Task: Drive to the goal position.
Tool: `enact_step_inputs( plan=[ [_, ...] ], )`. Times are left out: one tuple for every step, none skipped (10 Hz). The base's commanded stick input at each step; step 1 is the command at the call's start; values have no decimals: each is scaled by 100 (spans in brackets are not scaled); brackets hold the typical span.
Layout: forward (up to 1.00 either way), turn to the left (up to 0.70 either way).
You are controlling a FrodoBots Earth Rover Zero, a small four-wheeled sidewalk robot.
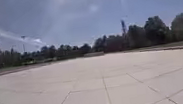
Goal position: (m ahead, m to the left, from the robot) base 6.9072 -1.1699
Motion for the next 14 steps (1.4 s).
enact_step_inputs(
  plan=[
    [70,0],
    [70,0],
    [70,0],
    [70,0],
    [70,0],
    [70,0],
    [70,-18],
    [70,0],
    [70,0],
    [70,0],
    [70,0],
    [70,0],
    [70,0],
    [70,0]
  ],
)
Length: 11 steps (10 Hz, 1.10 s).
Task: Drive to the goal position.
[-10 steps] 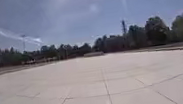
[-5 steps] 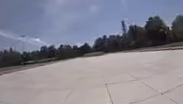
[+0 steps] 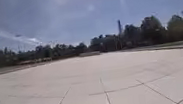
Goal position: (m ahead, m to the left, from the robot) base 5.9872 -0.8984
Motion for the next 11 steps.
enact_step_inputs(
  plan=[
    [70,0],
    [70,0],
    [70,0],
    [70,0],
    [70,0],
    [70,0],
    [70,0],
    [70,0],
    [70,0],
    [70,0],
    [70,0]
  ],
)
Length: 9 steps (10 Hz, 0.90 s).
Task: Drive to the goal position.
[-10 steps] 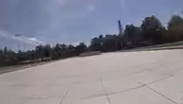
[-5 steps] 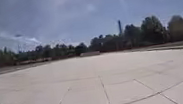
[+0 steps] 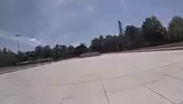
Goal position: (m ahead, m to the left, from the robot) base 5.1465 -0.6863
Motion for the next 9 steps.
enact_step_inputs(
  plan=[
    [70,0],
    [70,0],
    [70,0],
    [70,0],
    [70,0],
    [70,0],
    [70,0],
    [70,0],
    [70,0]
  ],
)
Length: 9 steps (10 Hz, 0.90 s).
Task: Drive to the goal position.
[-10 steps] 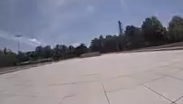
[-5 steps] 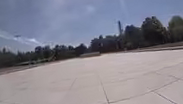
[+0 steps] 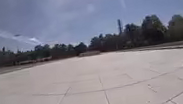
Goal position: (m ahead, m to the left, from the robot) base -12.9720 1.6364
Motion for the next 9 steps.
enact_step_inputs(
  plan=[
    [70,0],
    [70,0],
    [70,0],
    [70,0],
    [70,0],
    [70,0],
    [70,0],
    [70,0],
    [70,0]
  ],
)
